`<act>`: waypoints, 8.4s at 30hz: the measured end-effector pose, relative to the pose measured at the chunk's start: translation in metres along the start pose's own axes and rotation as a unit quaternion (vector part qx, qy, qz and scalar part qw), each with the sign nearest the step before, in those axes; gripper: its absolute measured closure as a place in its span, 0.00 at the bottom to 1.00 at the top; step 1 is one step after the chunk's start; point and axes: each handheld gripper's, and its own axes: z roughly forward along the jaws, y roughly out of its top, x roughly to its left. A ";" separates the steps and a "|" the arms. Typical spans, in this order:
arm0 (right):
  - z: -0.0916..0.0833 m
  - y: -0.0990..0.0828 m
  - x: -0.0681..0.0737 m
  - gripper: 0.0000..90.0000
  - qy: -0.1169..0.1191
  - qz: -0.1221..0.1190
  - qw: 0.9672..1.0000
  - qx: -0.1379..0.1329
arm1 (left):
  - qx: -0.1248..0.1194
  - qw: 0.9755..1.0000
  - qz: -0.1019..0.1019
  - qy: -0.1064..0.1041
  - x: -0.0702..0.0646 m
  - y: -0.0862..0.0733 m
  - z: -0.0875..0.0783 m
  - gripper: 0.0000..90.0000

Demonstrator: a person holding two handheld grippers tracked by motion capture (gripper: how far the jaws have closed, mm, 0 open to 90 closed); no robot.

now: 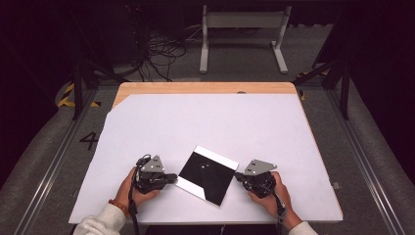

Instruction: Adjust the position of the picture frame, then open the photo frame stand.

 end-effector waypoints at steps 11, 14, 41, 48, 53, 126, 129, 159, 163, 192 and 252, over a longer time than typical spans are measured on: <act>0.006 0.006 -0.003 1.00 -0.002 0.004 1.000 0.002 | -0.008 1.000 -0.006 -0.009 -0.005 0.000 0.003 1.00; 0.007 0.007 -0.005 1.00 -0.002 0.008 1.000 0.003 | -0.006 1.000 -0.004 -0.006 -0.006 0.000 0.004 1.00; 0.022 0.018 -0.042 1.00 -0.016 0.053 0.998 -0.005 | -0.011 1.000 -0.003 -0.020 -0.024 0.014 0.020 1.00; 0.024 0.019 -0.045 1.00 -0.024 0.054 0.998 -0.005 | -0.010 1.000 -0.002 -0.019 -0.026 0.017 0.024 1.00; 0.024 0.019 -0.046 1.00 -0.027 0.051 0.998 -0.006 | -0.012 1.000 0.001 -0.021 -0.026 0.018 0.025 1.00; -0.018 0.026 0.011 0.91 0.077 -0.061 0.975 0.197 | -0.037 0.999 0.034 0.020 -0.023 -0.019 -0.028 0.80; -0.018 0.025 0.010 0.91 0.079 -0.053 0.977 0.193 | -0.036 0.999 0.031 0.016 -0.022 -0.019 -0.027 0.80; -0.025 0.007 -0.014 0.87 0.156 0.064 0.982 0.089 | -0.036 0.999 0.027 0.015 -0.021 -0.019 -0.024 0.76; -0.021 0.005 -0.020 0.84 0.179 0.088 0.976 0.085 | -0.038 0.999 0.025 0.016 -0.018 -0.020 -0.026 0.76; -0.013 0.003 -0.032 0.58 0.214 0.159 0.962 0.052 | -0.026 0.998 0.033 0.037 -0.018 -0.023 -0.028 0.72; 0.011 0.007 -0.040 0.64 0.250 0.291 0.923 -0.024 | -0.041 0.999 -0.019 0.000 -0.016 0.017 0.009 0.37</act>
